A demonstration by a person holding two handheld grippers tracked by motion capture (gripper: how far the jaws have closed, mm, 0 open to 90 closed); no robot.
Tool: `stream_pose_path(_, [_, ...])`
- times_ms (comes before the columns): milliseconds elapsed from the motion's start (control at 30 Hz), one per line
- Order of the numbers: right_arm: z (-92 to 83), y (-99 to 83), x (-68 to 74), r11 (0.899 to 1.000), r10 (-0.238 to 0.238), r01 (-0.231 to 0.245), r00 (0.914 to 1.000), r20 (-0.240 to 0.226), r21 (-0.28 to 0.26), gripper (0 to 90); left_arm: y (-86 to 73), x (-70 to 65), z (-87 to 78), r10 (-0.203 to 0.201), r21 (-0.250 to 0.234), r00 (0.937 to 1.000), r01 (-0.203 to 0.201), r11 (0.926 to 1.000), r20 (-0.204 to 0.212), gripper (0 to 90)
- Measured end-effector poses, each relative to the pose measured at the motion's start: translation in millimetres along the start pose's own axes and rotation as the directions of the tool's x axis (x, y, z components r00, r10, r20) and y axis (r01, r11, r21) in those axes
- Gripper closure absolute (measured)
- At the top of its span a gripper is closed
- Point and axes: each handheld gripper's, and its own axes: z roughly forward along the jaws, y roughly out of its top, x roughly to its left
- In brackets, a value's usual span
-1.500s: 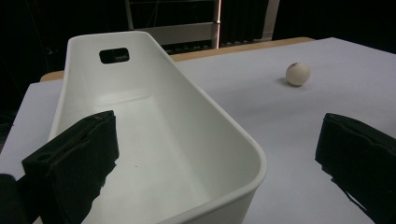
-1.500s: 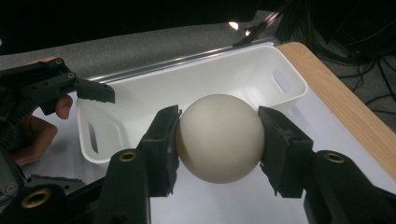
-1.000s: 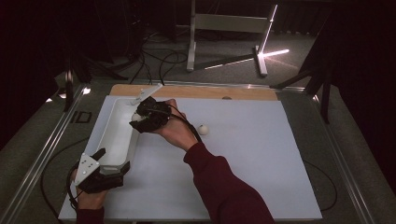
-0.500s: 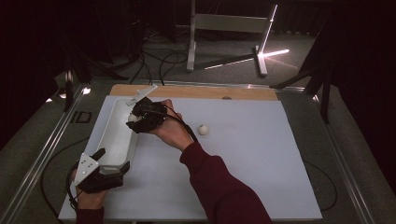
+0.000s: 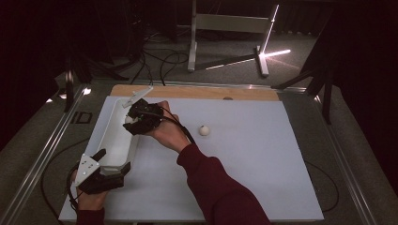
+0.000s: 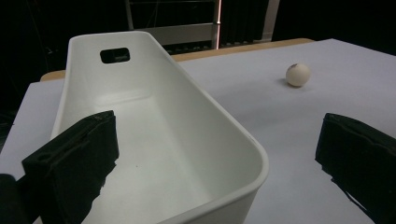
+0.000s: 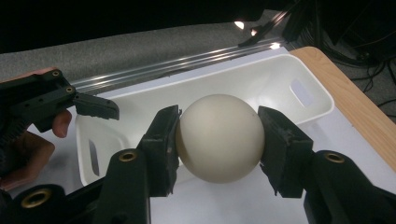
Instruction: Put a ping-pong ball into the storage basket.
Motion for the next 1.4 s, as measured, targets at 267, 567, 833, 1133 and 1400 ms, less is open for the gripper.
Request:
stream_pose_path(267, [3.9, 1.5, 2.2, 1.0, -0.002, 0.002, 1.0, 0.005, -0.003, 50.3, 0.0, -0.3, 0.0, 0.0, 0.0, 1.0, 0.0, 1.0, 0.001, 0.0])
stream_pose_path(567, [7.9, 3.8, 4.4, 1.0, 0.003, -0.003, 1.0, -0.001, -0.012, 50.3, 0.1, -0.2, -0.1, -0.001, -0.003, 1.0, 0.001, 1.0, 0.002, 0.0])
stream_pose_path(833, [11.0, 4.8, 6.0, 1.0, -0.007, 0.007, 1.0, 0.003, -0.008, 50.3, 0.1, 0.0, -0.3, 0.0, -0.004, 1.0, 0.0, 1.0, 0.001, 0.0])
stream_pose_path(1133, [15.0, 6.3, 6.4, 1.0, -0.002, 0.002, 1.0, -0.003, -0.01, 50.3, 0.1, 0.1, -0.6, -0.003, -0.003, 1.0, 0.003, 1.0, 0.002, 0.0])
stream_pose_path(1400, [20.5, 7.8, 7.7, 1.0, 0.003, -0.003, 1.0, -0.007, -0.005, 50.2, 0.1, 0.6, -1.4, -0.004, -0.005, 1.0, 0.004, 1.0, 0.003, 0.0])
